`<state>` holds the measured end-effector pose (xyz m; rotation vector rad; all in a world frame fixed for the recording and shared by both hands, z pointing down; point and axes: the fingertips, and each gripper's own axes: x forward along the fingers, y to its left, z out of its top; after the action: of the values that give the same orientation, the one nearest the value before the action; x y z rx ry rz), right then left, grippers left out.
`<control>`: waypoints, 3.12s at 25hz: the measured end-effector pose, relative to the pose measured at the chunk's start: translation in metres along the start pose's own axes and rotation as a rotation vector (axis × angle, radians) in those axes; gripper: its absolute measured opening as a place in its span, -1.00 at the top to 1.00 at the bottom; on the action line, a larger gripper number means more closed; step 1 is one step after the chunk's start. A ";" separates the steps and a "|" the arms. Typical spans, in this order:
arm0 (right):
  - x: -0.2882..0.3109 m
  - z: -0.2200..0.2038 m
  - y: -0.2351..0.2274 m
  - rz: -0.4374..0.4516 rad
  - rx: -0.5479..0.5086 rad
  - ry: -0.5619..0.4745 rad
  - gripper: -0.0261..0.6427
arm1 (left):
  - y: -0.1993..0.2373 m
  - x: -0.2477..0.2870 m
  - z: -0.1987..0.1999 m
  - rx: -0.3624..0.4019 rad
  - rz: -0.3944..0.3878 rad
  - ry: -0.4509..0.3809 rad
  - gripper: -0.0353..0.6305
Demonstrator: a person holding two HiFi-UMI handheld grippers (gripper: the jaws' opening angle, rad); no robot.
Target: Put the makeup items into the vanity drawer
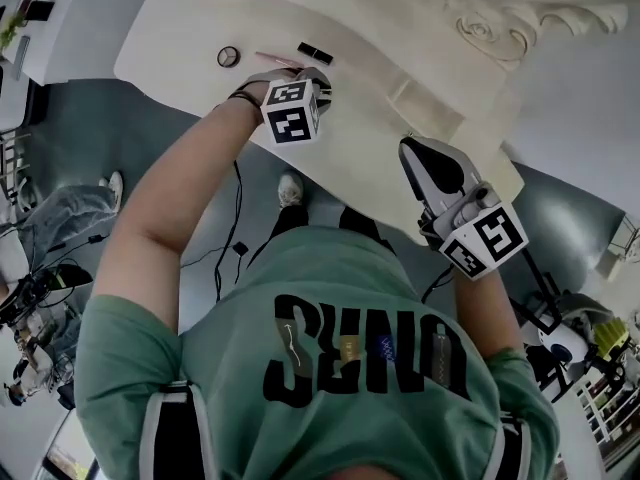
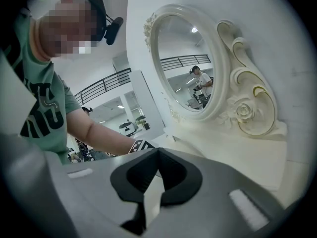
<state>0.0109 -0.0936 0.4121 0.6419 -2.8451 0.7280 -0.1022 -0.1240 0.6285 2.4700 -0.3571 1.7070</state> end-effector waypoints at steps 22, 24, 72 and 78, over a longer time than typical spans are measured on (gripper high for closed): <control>-0.018 -0.002 0.001 -0.020 0.009 -0.007 0.89 | 0.004 -0.014 0.032 -0.136 0.007 -0.160 0.77; -0.019 0.005 0.003 -0.021 -0.002 -0.016 0.89 | 0.006 -0.049 0.060 -0.187 0.051 -0.303 0.77; -0.086 0.064 -0.024 -0.201 -0.067 -0.164 0.89 | -0.007 -0.188 0.187 -0.252 0.078 -0.887 0.76; -0.133 0.020 -0.058 -0.276 -0.048 -0.131 0.89 | -0.023 -0.083 0.235 0.062 0.061 -0.640 0.76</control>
<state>0.1557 -0.1000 0.3892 1.0839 -2.7936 0.5897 0.0885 -0.1448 0.4678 3.0249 -0.4382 0.9032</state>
